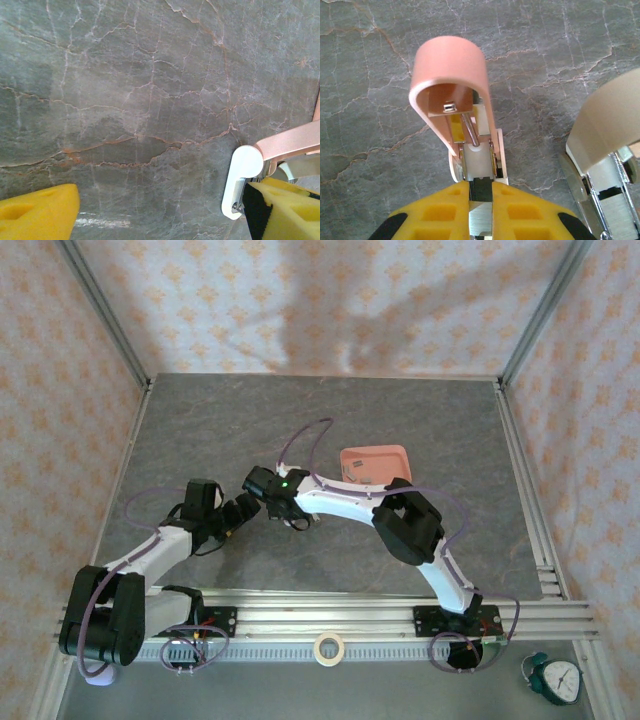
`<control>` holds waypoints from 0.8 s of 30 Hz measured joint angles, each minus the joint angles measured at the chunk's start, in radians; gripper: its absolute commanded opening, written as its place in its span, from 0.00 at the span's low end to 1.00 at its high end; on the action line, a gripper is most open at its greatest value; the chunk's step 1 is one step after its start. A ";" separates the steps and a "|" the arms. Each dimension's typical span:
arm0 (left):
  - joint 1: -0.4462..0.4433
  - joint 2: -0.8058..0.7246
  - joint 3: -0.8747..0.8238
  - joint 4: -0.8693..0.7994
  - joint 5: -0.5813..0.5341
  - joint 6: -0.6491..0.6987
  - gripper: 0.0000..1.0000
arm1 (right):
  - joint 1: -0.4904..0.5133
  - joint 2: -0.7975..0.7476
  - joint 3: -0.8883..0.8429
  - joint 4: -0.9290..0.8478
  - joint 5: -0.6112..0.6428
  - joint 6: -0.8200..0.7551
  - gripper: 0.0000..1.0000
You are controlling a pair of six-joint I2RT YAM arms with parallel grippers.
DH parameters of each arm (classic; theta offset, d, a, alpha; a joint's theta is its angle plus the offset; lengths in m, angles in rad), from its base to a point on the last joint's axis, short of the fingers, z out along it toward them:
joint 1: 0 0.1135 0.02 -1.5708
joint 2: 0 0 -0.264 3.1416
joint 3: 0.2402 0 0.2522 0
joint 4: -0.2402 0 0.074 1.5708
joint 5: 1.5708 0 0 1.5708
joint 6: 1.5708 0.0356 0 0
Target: Load the staples into the stapler
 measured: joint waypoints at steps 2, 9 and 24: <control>0.000 0.000 0.000 0.000 0.000 0.000 0.86 | 0.000 -0.001 0.000 0.000 0.005 -0.001 0.15; 0.000 0.000 0.000 0.000 0.003 0.000 0.86 | 0.000 -0.035 -0.020 0.000 0.029 -0.053 0.15; 0.002 0.000 -0.035 0.069 0.022 -0.009 0.86 | 0.003 -0.122 -0.118 0.079 0.046 -0.256 0.15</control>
